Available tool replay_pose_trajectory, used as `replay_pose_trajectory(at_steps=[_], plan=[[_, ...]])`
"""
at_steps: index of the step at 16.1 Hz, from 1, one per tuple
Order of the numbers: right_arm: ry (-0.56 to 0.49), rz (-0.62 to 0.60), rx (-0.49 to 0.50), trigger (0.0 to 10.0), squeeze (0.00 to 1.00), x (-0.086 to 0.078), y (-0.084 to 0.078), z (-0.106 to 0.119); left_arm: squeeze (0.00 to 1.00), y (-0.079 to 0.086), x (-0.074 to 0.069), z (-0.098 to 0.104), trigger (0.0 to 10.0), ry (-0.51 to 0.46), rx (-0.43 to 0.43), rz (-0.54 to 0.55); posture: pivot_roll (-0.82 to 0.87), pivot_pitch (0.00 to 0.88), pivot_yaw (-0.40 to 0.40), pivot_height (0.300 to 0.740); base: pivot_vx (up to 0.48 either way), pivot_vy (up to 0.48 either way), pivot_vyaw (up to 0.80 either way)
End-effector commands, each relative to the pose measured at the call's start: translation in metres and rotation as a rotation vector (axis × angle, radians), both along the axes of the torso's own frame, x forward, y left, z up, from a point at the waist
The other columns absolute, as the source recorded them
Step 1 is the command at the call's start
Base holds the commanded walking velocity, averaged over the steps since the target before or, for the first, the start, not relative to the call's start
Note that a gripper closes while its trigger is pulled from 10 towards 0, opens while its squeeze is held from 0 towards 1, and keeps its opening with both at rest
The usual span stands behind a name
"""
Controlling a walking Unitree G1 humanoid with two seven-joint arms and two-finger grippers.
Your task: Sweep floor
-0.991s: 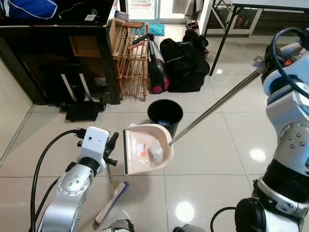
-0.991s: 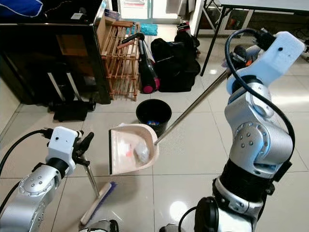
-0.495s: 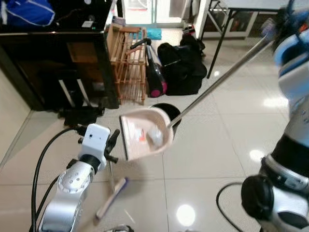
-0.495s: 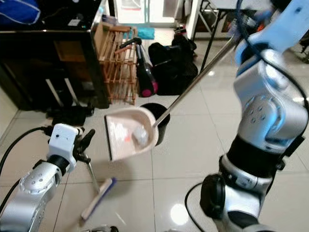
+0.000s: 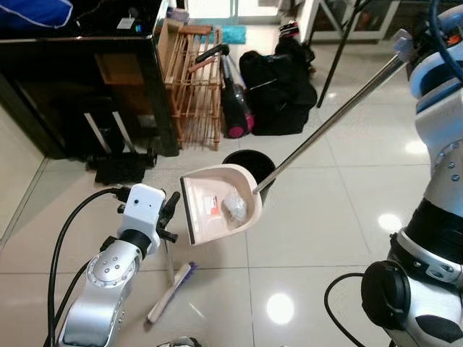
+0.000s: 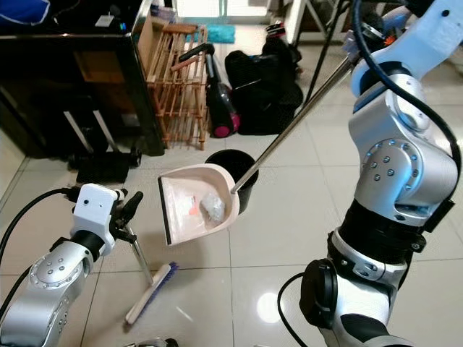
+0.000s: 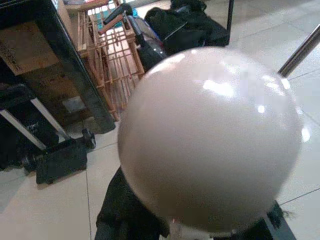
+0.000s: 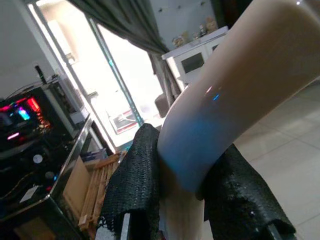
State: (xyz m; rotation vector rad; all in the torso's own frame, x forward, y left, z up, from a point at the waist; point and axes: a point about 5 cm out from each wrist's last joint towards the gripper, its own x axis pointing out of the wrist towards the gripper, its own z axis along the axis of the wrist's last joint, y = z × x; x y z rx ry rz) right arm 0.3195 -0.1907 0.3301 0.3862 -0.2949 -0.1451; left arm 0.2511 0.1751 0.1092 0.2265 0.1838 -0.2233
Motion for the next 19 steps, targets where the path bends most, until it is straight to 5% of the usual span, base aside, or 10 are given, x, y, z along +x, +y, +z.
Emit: replay_pose_trajectory(at_steps=[1,19], plan=[[-0.065,-0.027,0.015,10.0,0.0,-0.005,-0.009,0.009,0.0,-0.001,0.002,0.006,10.0,-0.037,0.006,-0.004,-0.03,0.075,0.003,0.74,0.371,0.0,0.0],[-0.058,-0.02,0.017,10.0,0.0,-0.001,-0.003,0.003,0.0,0.004,0.0,0.004,10.0,-0.04,0.019,-0.004,-0.02,0.062,-0.001,0.74,0.37,0.0,0.0]])
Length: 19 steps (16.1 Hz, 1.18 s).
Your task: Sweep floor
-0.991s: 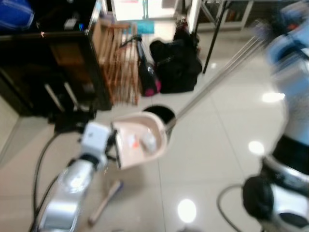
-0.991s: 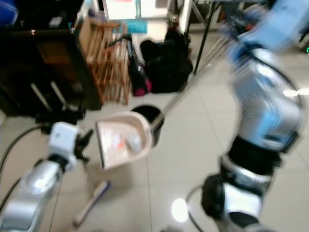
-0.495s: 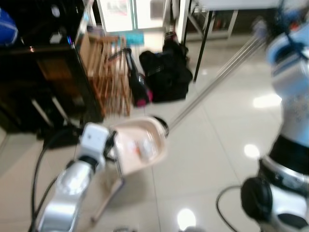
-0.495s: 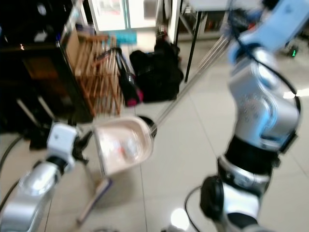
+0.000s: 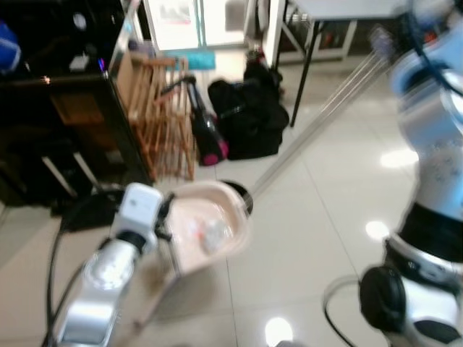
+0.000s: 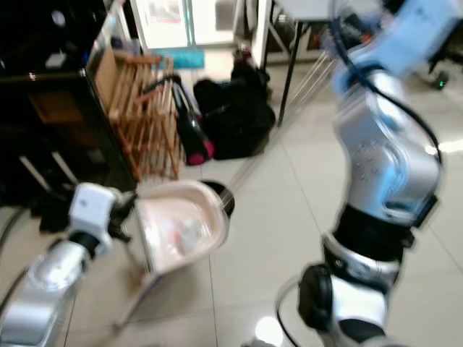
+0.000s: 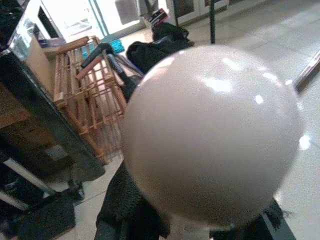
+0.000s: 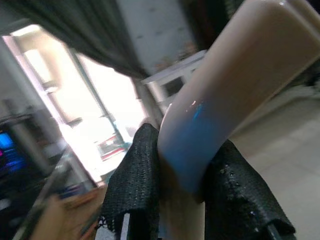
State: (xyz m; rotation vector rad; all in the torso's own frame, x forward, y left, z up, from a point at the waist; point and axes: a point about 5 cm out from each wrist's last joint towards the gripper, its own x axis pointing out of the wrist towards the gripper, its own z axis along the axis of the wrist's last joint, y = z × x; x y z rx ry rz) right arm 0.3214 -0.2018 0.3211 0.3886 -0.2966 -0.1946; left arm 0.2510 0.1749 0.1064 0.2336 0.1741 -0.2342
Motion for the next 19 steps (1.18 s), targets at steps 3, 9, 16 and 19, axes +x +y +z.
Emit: replay_pose_trajectory(at_steps=[3,9,16,19], plan=[[-0.057,0.015,-0.006,10.0,0.0,-0.002,0.008,0.011,0.0,0.007,0.001,0.006,10.0,-0.031,0.014,0.021,-0.01,0.064,-0.004,0.74,0.372,0.0,0.0],[-0.066,-0.043,0.019,10.0,0.0,-0.001,-0.002,0.011,0.0,0.006,0.001,0.006,10.0,-0.032,0.01,0.02,-0.02,0.066,-0.001,0.74,0.37,0.0,0.0],[-0.066,-0.041,0.0,10.0,0.0,0.002,-0.001,0.012,0.0,0.007,-0.001,0.007,10.0,-0.03,0.012,0.024,-0.01,0.071,-0.005,0.74,0.372,0.0,0.1],[-0.072,-0.031,0.011,10.0,0.0,0.003,0.002,0.012,0.0,0.006,0.0,0.007,10.0,-0.03,0.013,0.022,-0.01,0.074,-0.003,0.74,0.374,0.0,0.53]])
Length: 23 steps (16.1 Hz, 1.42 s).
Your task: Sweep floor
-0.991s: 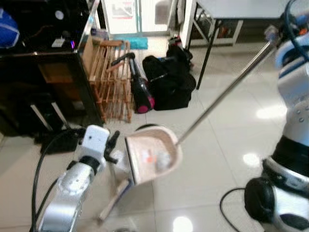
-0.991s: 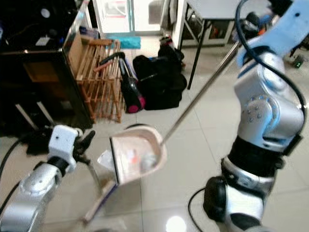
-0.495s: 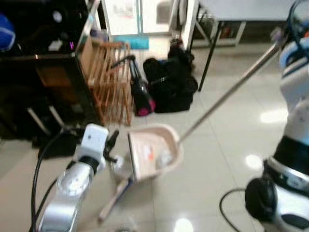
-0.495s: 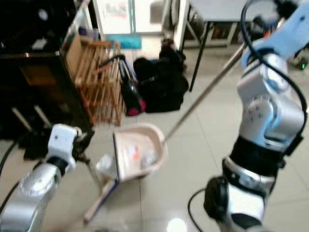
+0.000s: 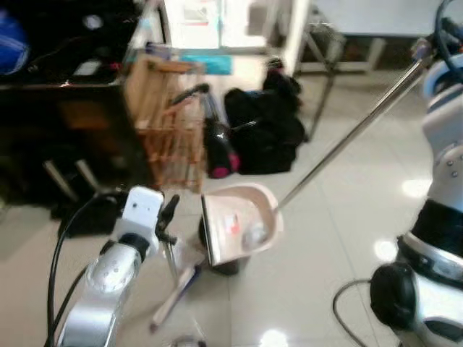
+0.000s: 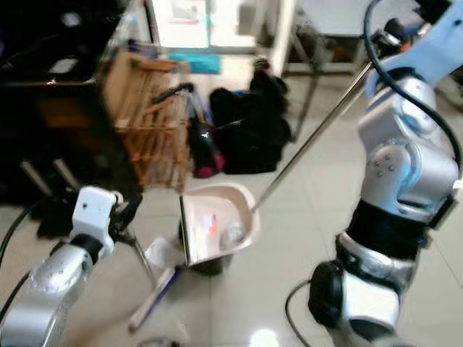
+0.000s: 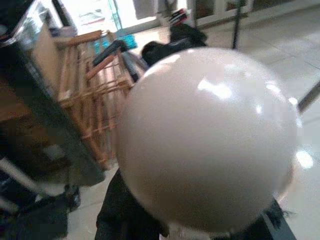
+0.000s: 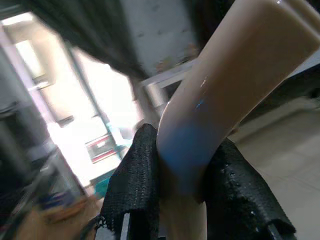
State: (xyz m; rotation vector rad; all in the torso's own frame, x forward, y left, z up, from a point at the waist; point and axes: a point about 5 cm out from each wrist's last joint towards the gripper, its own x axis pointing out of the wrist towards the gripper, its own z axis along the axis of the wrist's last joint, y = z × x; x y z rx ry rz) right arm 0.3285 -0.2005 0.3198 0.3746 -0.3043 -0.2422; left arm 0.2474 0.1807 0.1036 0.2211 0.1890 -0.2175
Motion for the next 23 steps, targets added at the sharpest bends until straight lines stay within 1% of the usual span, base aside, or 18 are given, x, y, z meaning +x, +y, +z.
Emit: replay_pose_trajectory(at_steps=[1,5,11,12,14,21,22,23], plan=[[-0.082,0.016,0.028,10.0,0.0,-0.005,0.0,0.013,0.0,0.0,0.003,0.01,10.0,-0.044,0.023,0.0,-0.02,0.074,0.001,0.74,0.371,0.0,0.0],[-0.09,-0.017,0.021,10.0,0.0,-0.01,-0.005,0.013,0.0,-0.002,0.003,0.01,10.0,-0.041,0.021,-0.02,-0.02,0.071,0.016,0.74,0.372,0.0,0.0],[-0.093,-0.041,0.013,10.0,0.0,-0.012,-0.01,0.012,0.0,-0.002,0.004,0.01,10.0,-0.039,0.022,-0.027,-0.02,0.075,0.022,0.74,0.369,0.0,0.0],[-0.092,-0.044,0.01,10.0,0.0,-0.012,-0.01,0.012,0.0,-0.002,0.004,0.01,10.0,-0.043,0.001,-0.02,-0.02,0.075,0.021,0.74,0.0,0.0,0.0],[-0.091,-0.046,0.007,10.0,0.0,-0.012,-0.01,0.012,0.0,-0.001,0.003,0.006,10.0,-0.017,0.025,-0.015,-0.02,0.077,0.019,0.74,0.0,0.0,0.0],[-0.077,-0.048,-0.005,10.0,0.0,-0.01,-0.01,0.008,0.0,0.0,0.001,0.008,10.0,-0.046,0.022,-0.006,-0.02,0.076,0.012,0.74,0.0,0.0,0.0],[-0.086,-0.048,-0.012,10.0,0.0,-0.011,-0.01,0.008,0.0,0.001,0.001,0.006,10.0,-0.031,0.028,-0.001,-0.02,0.077,0.013,0.74,0.0,0.0,0.0],[-0.115,-0.031,-0.017,10.0,0.0,-0.012,-0.005,0.008,0.0,0.003,-0.001,0.003,10.0,-0.01,0.035,0.011,-0.02,0.077,0.01,0.74,0.0,0.0,0.0]])
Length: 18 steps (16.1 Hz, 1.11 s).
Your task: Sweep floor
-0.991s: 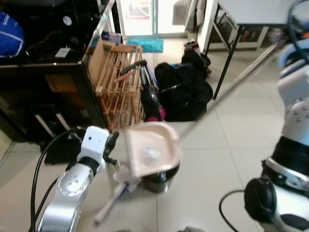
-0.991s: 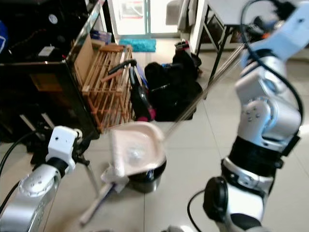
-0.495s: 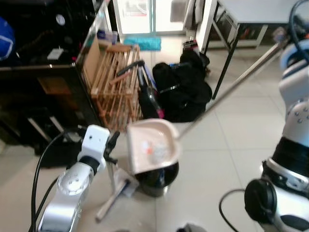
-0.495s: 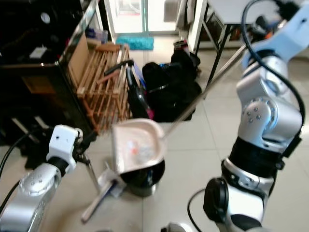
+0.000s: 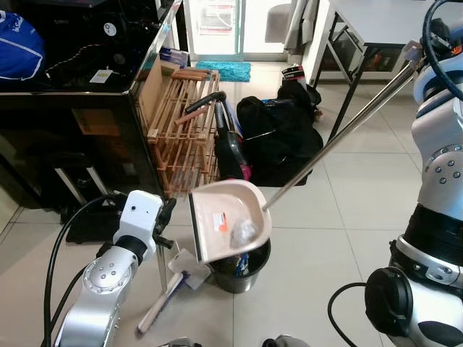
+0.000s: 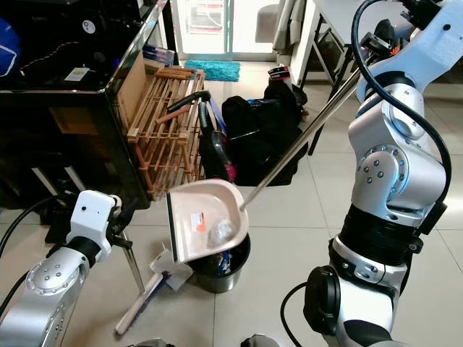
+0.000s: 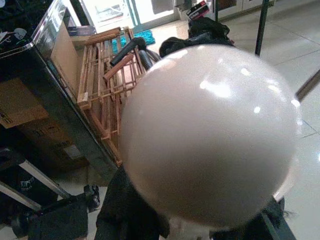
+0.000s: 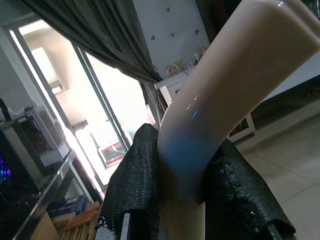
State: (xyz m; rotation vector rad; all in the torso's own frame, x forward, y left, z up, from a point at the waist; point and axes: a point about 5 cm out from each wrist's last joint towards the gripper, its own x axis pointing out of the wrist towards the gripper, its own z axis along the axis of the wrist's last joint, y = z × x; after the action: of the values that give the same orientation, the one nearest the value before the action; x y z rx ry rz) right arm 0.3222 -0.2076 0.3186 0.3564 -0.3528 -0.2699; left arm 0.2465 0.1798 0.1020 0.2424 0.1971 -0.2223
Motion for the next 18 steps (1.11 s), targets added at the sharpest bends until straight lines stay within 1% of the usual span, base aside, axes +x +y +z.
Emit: replay_pose_trajectory(at_steps=[1,4,6,8,9,10,12,15,16,18], plan=[[-0.085,0.019,-0.008,10.0,0.0,-0.007,0.005,0.009,0.0,0.004,0.0,0.004,10.0,-0.013,0.014,0.021,-0.02,0.073,0.008,0.74,0.0,0.0,0.0],[-0.105,0.046,-0.051,10.0,0.0,-0.006,0.015,0.008,0.0,0.005,-0.001,0.003,10.0,-0.012,0.016,0.026,-0.01,0.07,0.001,0.74,0.0,0.0,0.0],[-0.115,0.048,-0.077,10.0,0.0,-0.007,0.018,0.008,0.0,0.006,-0.001,0.003,10.0,-0.011,0.017,0.028,-0.01,0.067,-0.002,0.74,0.0,0.0,0.0],[-0.149,0.049,-0.133,10.0,0.0,-0.008,0.023,0.01,0.0,0.006,-0.003,0.002,10.0,-0.01,0.017,0.029,-0.01,0.064,-0.005,0.74,0.0,0.0,0.0],[-0.19,0.051,-0.193,10.0,0.0,-0.009,0.028,0.015,0.0,0.006,-0.003,0.002,10.0,-0.009,0.017,0.031,-0.01,0.061,-0.008,0.74,0.0,0.0,0.0],[-0.224,0.056,-0.219,10.0,0.0,-0.011,0.031,0.017,0.0,0.007,-0.004,0.001,10.0,-0.009,0.018,0.033,-0.01,0.059,-0.011,0.74,0.0,0.0,0.0],[-0.273,0.073,-0.233,10.0,0.0,-0.012,0.036,0.018,0.0,0.007,-0.004,0.002,10.0,-0.009,0.018,0.034,-0.02,0.058,-0.011,0.74,0.0,0.0,0.0],[-0.335,0.095,-0.273,10.0,0.0,-0.015,0.046,0.011,0.0,0.007,-0.002,0.003,10.0,-0.014,0.019,0.041,0.0,0.063,-0.022,0.74,0.0,0.0,0.0],[-0.369,0.113,-0.284,10.0,0.0,-0.017,0.051,0.008,0.0,0.009,-0.002,0.003,10.0,-0.018,0.019,0.057,0.0,0.064,-0.026,0.74,0.0,0.0,0.0],[-0.396,0.132,-0.296,10.0,0.0,-0.02,0.057,0.006,0.0,0.01,-0.004,0.003,10.0,-0.017,0.02,0.065,0.0,0.061,-0.031,0.74,0.0,0.0,0.0]])
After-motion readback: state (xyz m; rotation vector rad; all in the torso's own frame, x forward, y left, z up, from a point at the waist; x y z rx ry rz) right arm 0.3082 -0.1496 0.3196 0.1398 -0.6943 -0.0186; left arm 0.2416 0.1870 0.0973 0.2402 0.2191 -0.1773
